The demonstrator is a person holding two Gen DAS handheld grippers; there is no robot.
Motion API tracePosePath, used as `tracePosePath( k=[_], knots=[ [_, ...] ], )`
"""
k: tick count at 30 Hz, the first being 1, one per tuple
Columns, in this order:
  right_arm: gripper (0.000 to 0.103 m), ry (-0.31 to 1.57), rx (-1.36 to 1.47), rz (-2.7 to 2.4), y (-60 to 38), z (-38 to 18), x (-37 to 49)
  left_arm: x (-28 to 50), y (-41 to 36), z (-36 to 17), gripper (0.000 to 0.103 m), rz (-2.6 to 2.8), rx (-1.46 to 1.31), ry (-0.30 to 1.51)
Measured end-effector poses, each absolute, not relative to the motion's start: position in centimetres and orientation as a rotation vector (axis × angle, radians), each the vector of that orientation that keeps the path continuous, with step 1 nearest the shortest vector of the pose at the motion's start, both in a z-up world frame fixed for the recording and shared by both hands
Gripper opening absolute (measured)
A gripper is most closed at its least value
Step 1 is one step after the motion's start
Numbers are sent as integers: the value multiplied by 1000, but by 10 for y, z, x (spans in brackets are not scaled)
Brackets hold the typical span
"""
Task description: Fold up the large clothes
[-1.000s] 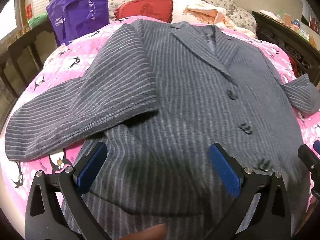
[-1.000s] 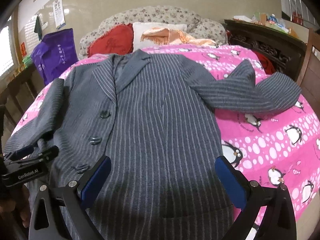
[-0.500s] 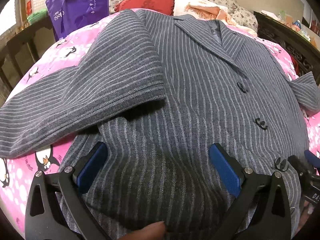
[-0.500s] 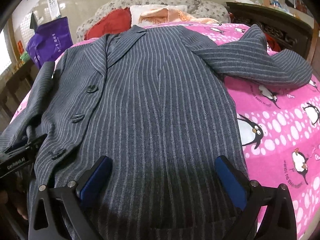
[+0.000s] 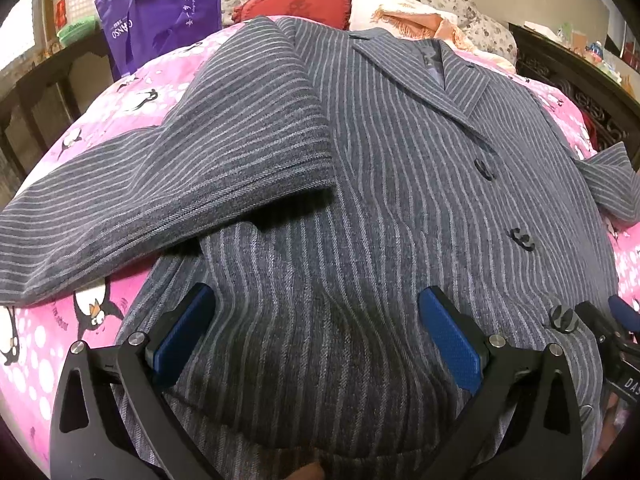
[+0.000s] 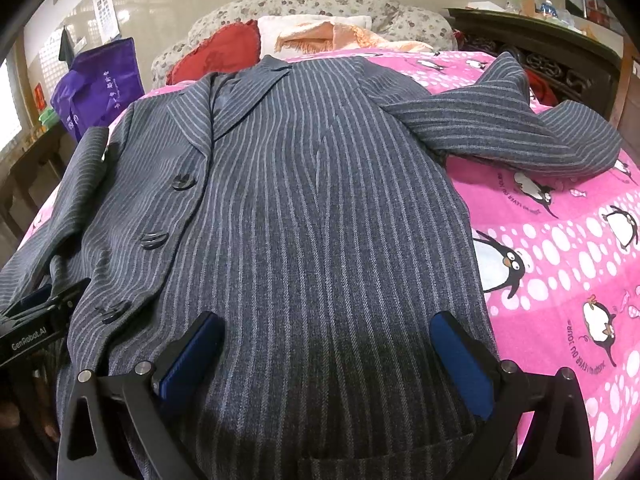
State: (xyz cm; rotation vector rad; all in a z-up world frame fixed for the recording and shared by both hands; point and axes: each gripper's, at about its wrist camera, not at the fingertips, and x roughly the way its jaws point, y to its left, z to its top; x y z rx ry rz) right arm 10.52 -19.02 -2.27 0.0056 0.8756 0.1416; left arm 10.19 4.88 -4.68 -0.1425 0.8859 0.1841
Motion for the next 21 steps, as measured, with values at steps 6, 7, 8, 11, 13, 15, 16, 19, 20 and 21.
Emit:
tracePosePath(
  k=[6,7,8,11,13,15,16,19,20,21],
  knots=[
    [103,874,5,142,-190,-23,105,102,49,-47,103,186,-141,892],
    [103,874,4,141,-190,-23,106,102,50,-47,103,183,-143,893],
    [103,874,6,142,-191,-23,106,102,51,-47,103,179,-146,895],
    [103,879,2,140,-189,-24,108,101,50,-48,103,178,-138,896],
    [103,881,5,143,-189,-24,108,101,50,-48,103,179,-141,892],
    [103,880,10,147,-190,-24,107,100,50,-48,103,181,-137,890],
    [103,879,12,148,-191,-24,107,100,50,-48,103,181,-136,890],
    [103,877,11,148,-192,-25,108,100,51,-48,103,182,-136,892],
    [103,877,12,149,-192,-25,108,100,51,-48,103,183,-134,893],
    [103,876,12,149,-192,-25,107,100,51,-48,103,184,-133,894]
  ],
)
